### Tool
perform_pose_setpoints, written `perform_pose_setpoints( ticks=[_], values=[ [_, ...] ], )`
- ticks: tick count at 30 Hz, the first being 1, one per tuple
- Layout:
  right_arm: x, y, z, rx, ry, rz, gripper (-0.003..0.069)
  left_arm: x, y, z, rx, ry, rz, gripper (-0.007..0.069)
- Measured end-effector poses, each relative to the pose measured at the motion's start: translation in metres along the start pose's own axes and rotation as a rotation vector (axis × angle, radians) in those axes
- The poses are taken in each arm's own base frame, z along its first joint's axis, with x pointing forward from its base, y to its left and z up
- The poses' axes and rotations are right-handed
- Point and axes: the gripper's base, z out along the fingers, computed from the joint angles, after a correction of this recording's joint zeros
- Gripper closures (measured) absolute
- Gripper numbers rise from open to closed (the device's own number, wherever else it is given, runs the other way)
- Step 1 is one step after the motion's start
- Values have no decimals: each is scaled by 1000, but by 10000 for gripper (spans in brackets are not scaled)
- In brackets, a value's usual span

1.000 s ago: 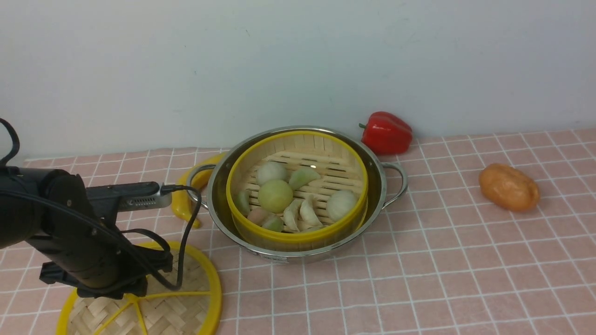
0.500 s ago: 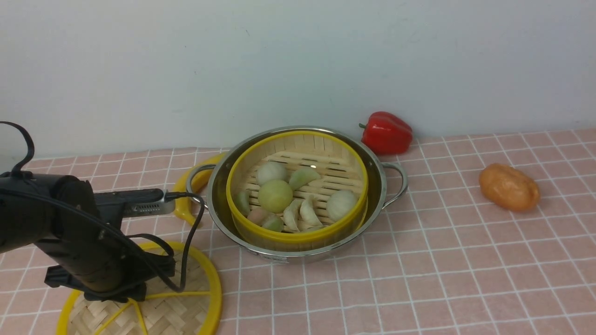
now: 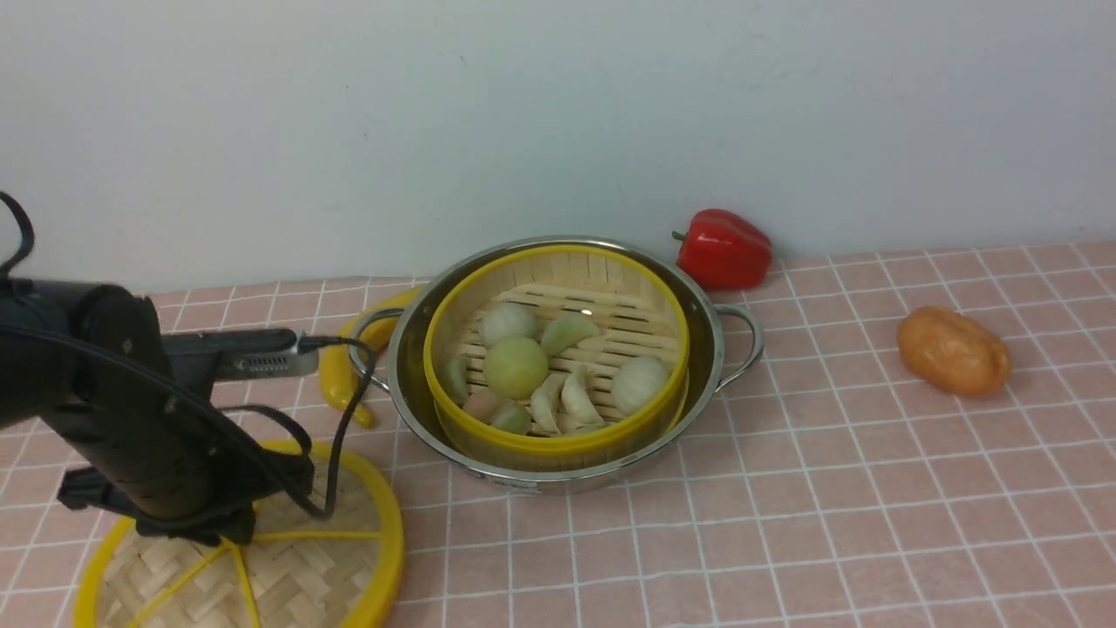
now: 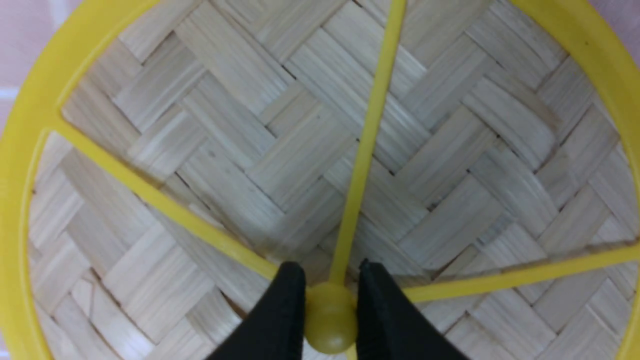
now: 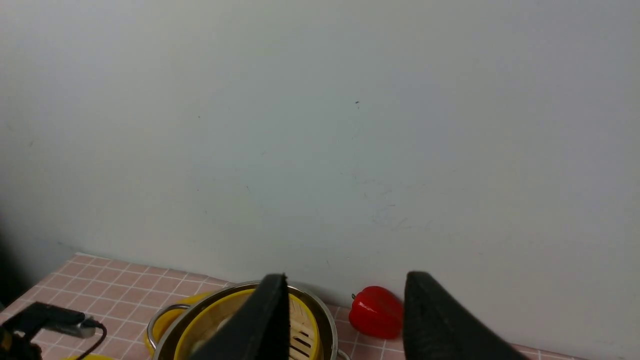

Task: Place the steamer in the pot on the pink tablecloth, and put the lid on the steamer.
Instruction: 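Place the yellow bamboo steamer lid onto the steamer in the pot with the left gripper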

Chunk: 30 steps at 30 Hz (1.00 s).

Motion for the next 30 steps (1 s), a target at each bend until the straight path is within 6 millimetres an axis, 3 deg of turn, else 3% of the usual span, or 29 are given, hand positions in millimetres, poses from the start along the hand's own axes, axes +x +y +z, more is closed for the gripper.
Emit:
perform_pose_setpoints(
  ticks=[1,4,9,11,13,14,15,19,22,30],
  values=[
    [0,0,0,0,0,0,334,-1,0,-3,-2,-5,1,501],
    [0,0,0,0,0,0,334,-25,5,-53,-47,-46,10,501],
    [0,0,0,0,0,0,335,-43,0,-89,-27,-100,42,501],
    [0,0,0,0,0,0,335,-57,-16,-107,16,-158,89,501],
    [0,0,0,0,0,0,335,-67,-41,-111,56,-178,147,501],
    [0,0,0,0,0,0,335,-68,-43,-113,60,-185,153,501],
    [0,0,0,0,0,0,335,-76,-65,-112,83,-190,203,501],
    [0,0,0,0,0,9,335,-95,-122,-93,104,-167,320,501],
    [0,0,0,0,0,12,335,-112,-152,-78,112,-171,352,501],
    [0,0,0,0,0,15,335,-145,-184,-61,132,-230,369,501]
  ],
)
